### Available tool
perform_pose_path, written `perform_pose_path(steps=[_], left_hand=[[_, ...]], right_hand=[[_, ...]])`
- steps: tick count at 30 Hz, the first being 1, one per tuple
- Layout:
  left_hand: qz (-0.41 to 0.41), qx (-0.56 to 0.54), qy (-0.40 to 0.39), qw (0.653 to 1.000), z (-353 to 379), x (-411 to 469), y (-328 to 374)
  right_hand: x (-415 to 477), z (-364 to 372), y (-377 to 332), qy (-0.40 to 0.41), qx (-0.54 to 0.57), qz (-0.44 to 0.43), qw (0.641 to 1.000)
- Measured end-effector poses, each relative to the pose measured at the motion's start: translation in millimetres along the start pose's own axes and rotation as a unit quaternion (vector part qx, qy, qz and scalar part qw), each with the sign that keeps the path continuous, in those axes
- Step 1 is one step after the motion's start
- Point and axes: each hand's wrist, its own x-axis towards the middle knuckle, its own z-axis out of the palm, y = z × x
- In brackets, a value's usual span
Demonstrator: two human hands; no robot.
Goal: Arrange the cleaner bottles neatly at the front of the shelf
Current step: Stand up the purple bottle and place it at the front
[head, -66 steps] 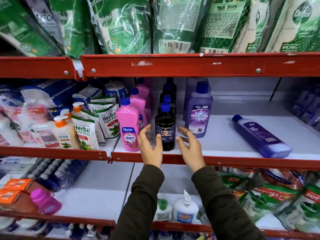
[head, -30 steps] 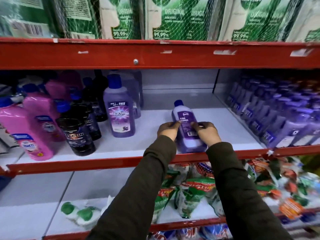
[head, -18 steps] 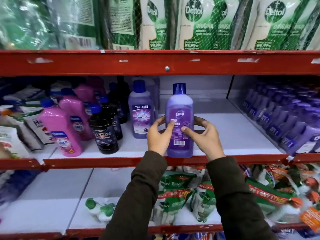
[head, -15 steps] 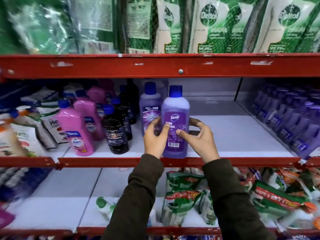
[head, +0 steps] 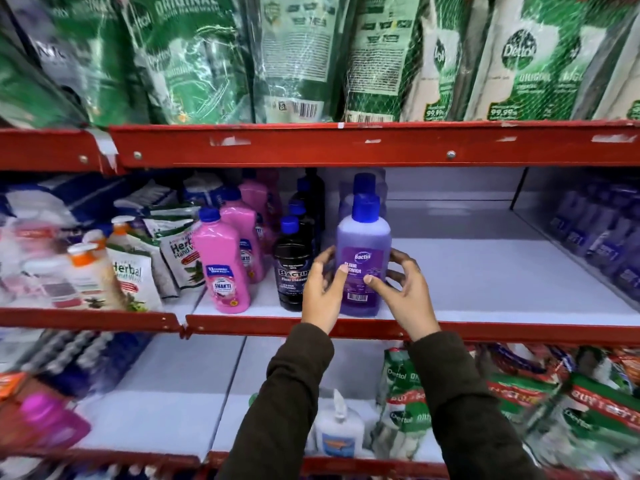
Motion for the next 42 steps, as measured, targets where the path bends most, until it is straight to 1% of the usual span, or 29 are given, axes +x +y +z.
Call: perform_pose_path(steps=[5,9,11,13,16,18,20,23,25,27,31,33,35,36,40,42], left_hand=[[0.025,0.03,-0.016,0.999,0.1,0.0,-4.3],[0.042,0.046,0.002,0.998,3.5,-5.7,-7.4],[0.046,0.061,0.011,0.997,6.0,-7.0,-10.4],[0.056,0.082,0.017,0.995,8.3,-8.0,-11.6],[0.065,0.115,0.02,0.991,10.3,-8.2,-11.4],[0.062,0.116,0.021,0.991,9.8,-5.5,-12.5],[0.046,0.107,0.01,0.993,9.9,-2.9,-11.0],[0.003,0.091,-0.012,0.996,10.6,4.6,-10.4],[-0.03,0.077,-0.03,0.996,10.8,8.5,-8.4],[-0.045,0.064,-0.039,0.996,11.1,10.9,-8.1],[-0.036,0.012,-0.03,0.999,14.5,7.4,-5.4],[-0.027,0.032,-0.008,0.999,17.7,5.5,-9.4],[-0.011,0.086,0.023,0.996,21.1,1.3,-14.6],[-0.006,0.097,0.032,0.995,23.1,-2.9,-15.0],[0.016,0.101,0.049,0.994,31.8,-17.4,-14.8],[0.008,0.08,0.054,0.995,32.8,-19.2,-13.2]], right_hand=[[-4.6,1.4,3.0,0.014,0.012,-0.015,1.0],[-7.7,2.2,7.7,0.097,-0.029,-0.032,0.994],[-9.4,3.5,10.2,0.115,-0.048,-0.029,0.992],[-11.6,5.0,10.2,0.101,-0.045,-0.012,0.994],[-13.5,5.0,5.9,0.051,-0.018,0.015,0.998],[-15.1,3.6,2.8,0.028,0.024,0.032,0.999],[-18.1,2.7,1.1,0.014,0.042,0.027,0.999],[-21.9,2.4,1.1,0.001,-0.004,0.014,1.0],[-22.2,3.7,2.1,0.001,-0.027,0.006,1.0],[-21.1,4.0,2.7,0.009,-0.041,0.003,0.999],[-17.5,-5.3,6.0,-0.009,-0.08,-0.011,0.997],[-15.1,-14.6,10.7,-0.008,-0.099,-0.002,0.995],[-11.4,-21.4,14.1,0.007,-0.09,0.002,0.996],[-9.2,-22.5,15.3,0.015,-0.078,0.002,0.997],[-2.2,-17.8,17.3,0.029,-0.041,0.013,0.999],[-1.1,-13.3,18.0,0.024,-0.035,0.017,0.999]])
